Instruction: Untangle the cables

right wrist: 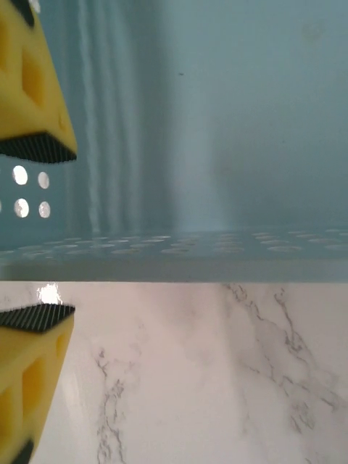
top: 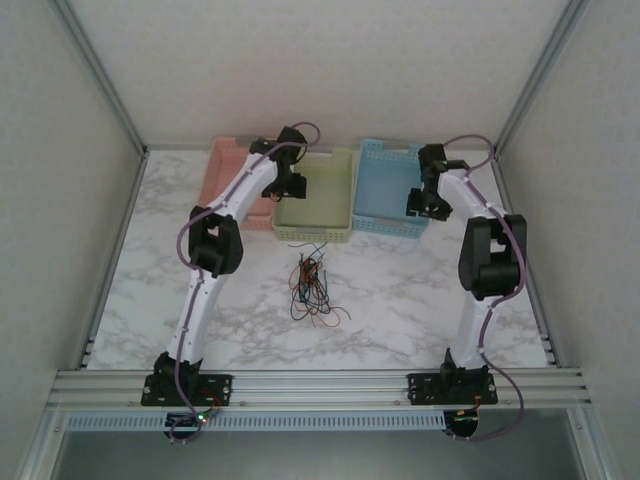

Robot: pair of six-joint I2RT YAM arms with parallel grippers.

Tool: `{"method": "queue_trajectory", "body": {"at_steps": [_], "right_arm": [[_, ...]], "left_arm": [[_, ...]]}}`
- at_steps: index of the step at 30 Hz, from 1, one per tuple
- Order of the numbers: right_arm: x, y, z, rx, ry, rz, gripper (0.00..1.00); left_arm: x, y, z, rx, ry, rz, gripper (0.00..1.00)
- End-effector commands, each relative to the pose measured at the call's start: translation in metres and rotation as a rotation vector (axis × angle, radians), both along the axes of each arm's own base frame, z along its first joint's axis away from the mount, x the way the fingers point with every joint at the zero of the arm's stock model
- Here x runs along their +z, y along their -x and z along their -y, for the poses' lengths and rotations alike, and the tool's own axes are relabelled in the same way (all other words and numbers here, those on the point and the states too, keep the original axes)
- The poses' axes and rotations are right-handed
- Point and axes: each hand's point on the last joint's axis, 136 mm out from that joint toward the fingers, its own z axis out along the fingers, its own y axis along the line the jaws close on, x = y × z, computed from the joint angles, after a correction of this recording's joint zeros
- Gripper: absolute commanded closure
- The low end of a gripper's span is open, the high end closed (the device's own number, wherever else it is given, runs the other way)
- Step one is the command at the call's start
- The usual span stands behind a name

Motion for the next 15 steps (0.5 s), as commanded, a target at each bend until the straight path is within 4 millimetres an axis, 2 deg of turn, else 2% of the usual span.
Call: {"method": "queue_trajectory", "body": {"at_steps": [1, 6, 11, 15], "right_arm": [[0.041, -0.001, 0.004, -0.017, -0.006, 0.09, 0.36], [0.077, 0.004, -0.001, -0.011, -0.047, 0.181, 0.31], [0.121, 0.017, -0.009, 0.006, -0.114, 0.298, 0.28], [0.149, 0.037, -0.025, 0.051, -0.219, 0.38, 0.3]], "left_arm": [[0.01, 0.011, -0.006, -0.013, -0.031, -0.019, 0.0], [0.055, 0.005, -0.012, -0.005, -0.022, 0.097, 0.0], [0.123, 0.008, -0.022, 0.018, 0.008, 0.249, 0.0], [0.187, 0.024, -0.031, 0.03, 0.065, 0.39, 0.0]]}}
